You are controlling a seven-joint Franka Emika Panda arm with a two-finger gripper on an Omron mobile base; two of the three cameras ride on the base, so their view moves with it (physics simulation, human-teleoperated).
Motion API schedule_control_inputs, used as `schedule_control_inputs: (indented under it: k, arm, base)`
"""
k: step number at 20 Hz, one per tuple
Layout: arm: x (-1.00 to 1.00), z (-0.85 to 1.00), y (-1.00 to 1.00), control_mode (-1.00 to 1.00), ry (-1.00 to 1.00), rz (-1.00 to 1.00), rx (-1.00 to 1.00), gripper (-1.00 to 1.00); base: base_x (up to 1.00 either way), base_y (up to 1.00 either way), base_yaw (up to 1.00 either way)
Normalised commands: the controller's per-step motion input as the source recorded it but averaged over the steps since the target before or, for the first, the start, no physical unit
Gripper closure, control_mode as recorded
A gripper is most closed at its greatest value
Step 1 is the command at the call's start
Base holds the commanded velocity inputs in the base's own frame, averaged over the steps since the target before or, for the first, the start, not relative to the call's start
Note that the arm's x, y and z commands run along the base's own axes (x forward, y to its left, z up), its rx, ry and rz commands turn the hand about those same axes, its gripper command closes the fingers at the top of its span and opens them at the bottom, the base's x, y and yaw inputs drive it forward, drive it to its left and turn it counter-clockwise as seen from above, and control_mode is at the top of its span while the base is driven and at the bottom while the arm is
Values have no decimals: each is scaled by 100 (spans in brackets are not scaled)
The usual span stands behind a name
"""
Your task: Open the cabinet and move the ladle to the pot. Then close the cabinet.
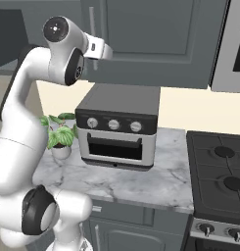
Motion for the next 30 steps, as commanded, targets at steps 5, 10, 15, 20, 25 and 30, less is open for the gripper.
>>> schedule_control_inputs:
  k: [5,10,15,20,25,30]
  arm:
    - [45,0,-1,-100,0,0,0,-100]
    - [48,0,-2,-100,0,0,0,-100]
    - [51,0,0,-100,0,0,0,-100]
    - [45,0,0,-100,0,0,0,-100]
    - [39,-2,0,-100,0,0,0,100]
    - [43,-1,-15,-100,-1,0,0,100]
  base:
    - [0,0,0]
    - [0,0,0]
    - [0,0,0]
    - [0,0,0]
    - [0,0,0]
    - [0,0,0]
